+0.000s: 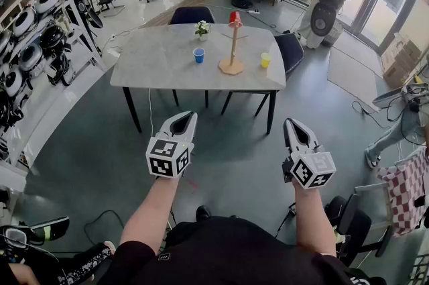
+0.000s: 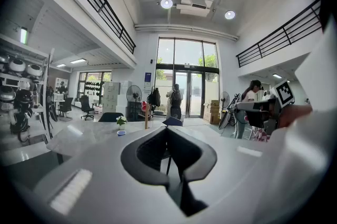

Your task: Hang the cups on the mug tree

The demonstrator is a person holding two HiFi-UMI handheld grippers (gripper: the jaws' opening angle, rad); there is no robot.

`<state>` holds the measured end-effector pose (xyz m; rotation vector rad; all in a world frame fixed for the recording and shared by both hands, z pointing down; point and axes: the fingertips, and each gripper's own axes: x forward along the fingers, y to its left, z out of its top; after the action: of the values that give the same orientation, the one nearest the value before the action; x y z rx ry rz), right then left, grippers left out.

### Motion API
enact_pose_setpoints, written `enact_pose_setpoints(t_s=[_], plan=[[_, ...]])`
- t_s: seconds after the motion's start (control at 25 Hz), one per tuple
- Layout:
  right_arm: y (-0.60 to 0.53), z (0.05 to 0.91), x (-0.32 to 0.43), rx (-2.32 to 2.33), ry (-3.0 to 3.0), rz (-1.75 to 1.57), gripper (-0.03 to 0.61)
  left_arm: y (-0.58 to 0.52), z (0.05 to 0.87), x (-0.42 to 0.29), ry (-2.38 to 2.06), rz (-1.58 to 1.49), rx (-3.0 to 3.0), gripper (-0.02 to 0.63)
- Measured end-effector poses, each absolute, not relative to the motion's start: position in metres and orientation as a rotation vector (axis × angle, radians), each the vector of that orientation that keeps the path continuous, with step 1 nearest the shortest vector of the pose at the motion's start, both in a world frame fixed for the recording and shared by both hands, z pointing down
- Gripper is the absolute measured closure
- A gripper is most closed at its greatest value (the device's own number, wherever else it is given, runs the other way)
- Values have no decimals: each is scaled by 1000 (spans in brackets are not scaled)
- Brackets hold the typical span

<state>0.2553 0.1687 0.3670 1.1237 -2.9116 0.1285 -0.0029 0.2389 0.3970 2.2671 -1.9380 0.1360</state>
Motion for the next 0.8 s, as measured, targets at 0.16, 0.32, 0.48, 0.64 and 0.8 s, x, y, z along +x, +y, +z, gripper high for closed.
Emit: enact_pose_setpoints(t_s=[0.16,0.32,0.48,0.64,0.8], plan=[[173,370,251,1131,-2905,139,572,244,398,-7,-1931,142,2269,601],[182,378,236,1107,-2918,192,572,245,397,-9,-1921,152,2285,601],[189,383,218,1101,-2926,218,572,245,398,-15,-1894,138,2286,601],[189,381,208,1120,-2909,217,572,248,400,-24,-1861,155,2307,600],[193,381,197,1156,-2911,220,571,258,399,-37,-1838,148,2343,597]])
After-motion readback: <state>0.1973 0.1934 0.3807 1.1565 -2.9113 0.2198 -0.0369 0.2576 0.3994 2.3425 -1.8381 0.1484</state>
